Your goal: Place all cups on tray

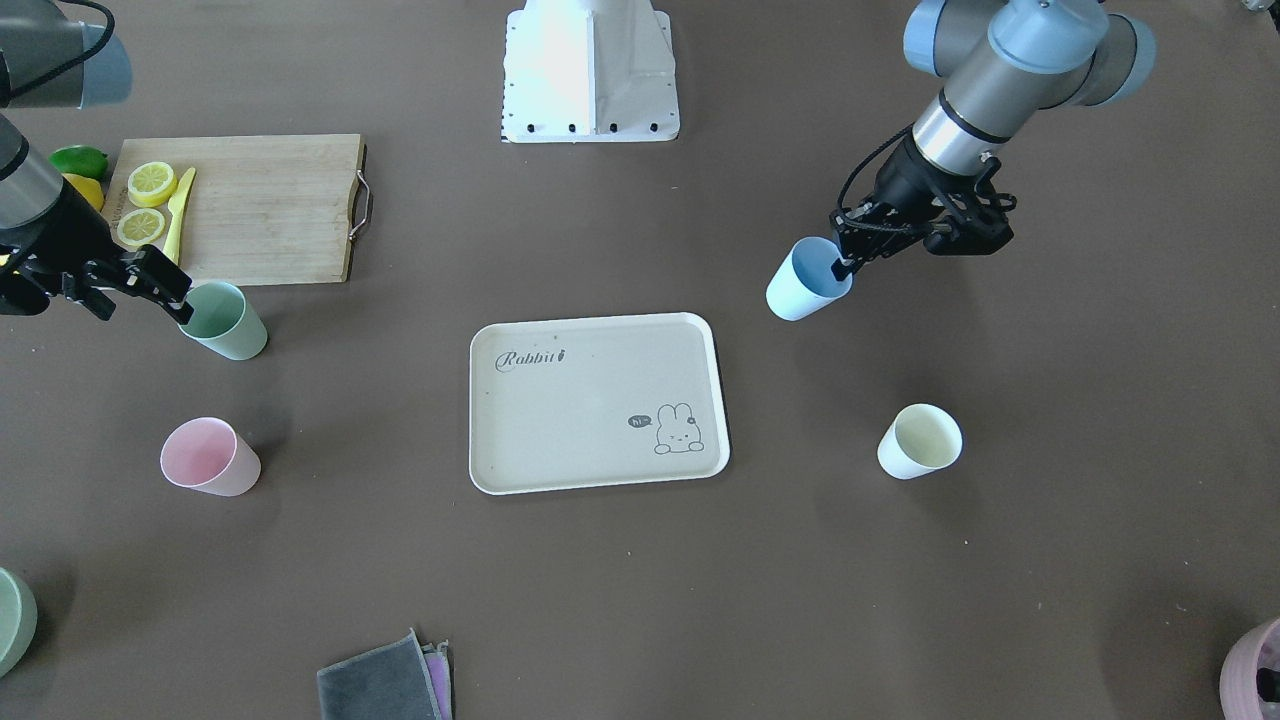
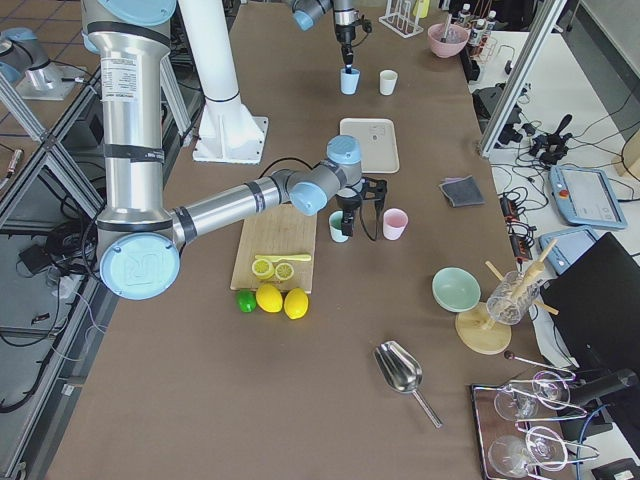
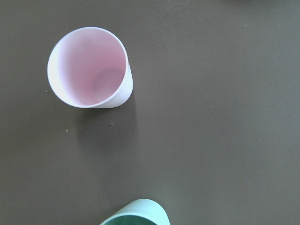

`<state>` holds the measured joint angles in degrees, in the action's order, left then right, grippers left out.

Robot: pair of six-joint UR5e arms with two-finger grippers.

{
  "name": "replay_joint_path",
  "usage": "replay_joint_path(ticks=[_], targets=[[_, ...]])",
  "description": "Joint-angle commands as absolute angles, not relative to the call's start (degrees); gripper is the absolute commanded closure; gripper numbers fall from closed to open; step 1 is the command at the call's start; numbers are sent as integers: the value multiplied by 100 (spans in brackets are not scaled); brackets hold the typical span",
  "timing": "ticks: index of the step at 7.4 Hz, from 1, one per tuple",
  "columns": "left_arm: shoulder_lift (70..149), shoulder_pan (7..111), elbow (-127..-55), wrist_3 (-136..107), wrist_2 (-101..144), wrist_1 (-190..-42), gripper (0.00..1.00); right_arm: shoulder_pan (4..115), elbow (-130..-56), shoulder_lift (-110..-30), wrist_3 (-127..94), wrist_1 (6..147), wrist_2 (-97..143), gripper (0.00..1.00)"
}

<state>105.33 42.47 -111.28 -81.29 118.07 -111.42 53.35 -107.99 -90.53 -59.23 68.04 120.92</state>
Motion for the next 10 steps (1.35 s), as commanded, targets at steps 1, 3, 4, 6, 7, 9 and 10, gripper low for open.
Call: replay_joint_path(ticks=[1,3,4,6,7,9,10], targets=[[11370,4149,-11136,-8411,11647,-10268,100,5168,-10583,-9052,-5854,6794,12050,0],[11749,3990,-11074,-8640,11566,-9933,100,5124,-10626,-9193,-5862,6785,12129,0],[11760,3973,-11066,-8640,11566,-9923,100,5011,-10609,-9237,-5888,6785,12129,0],[11856,3650,-11048,-8709,11121,-9923,100,4791,-10600,-9229,-5924,6785,12094,0],[11978,3517,-11004,-8875,11014,-9914,100,4747,-10582,-9211,-5924,6785,12068,0],[12111,3088,-10698,-8895,10271,-9923,100,4746,-10573,-9167,-5933,6794,12067,7],[12111,2928,-10618,-8895,10135,-9923,100,4746,-10565,-9167,-5941,6794,12067,9]])
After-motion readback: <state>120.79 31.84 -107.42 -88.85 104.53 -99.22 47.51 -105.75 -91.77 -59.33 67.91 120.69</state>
